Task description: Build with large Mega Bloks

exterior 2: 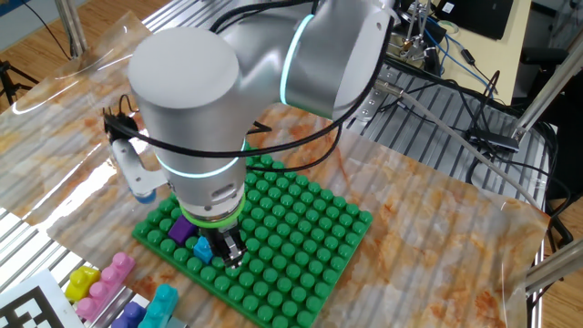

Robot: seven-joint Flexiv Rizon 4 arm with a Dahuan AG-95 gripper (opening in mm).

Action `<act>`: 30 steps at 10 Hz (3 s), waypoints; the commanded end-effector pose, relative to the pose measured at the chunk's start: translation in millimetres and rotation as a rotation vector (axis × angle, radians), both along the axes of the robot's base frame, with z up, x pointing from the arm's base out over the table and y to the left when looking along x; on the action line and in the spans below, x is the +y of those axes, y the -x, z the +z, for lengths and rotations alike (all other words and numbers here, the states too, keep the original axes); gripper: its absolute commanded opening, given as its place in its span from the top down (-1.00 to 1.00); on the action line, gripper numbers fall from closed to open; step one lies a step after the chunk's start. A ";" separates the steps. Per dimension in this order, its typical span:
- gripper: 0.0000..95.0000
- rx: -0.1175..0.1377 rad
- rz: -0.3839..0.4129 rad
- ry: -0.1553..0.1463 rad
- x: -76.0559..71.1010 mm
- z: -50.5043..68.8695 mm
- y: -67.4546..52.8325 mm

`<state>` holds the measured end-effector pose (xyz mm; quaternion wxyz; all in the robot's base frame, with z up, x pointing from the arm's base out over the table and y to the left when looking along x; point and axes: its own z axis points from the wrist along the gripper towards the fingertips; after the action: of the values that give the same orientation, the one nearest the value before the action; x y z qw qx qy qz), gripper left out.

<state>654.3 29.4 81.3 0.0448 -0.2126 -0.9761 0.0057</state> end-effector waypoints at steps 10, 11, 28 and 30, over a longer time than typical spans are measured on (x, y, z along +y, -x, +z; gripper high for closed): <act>1.00 -0.019 0.182 -0.036 0.1 -0.2 -0.7; 1.00 -0.027 0.189 -0.031 0.1 -0.2 -0.7; 0.20 -0.039 0.060 -0.028 68.7 -18.2 -14.7; 0.20 -0.042 0.046 -0.025 78.2 -26.5 -23.1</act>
<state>681.0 109.6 52.2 0.0278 -0.1913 -0.9811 -0.0095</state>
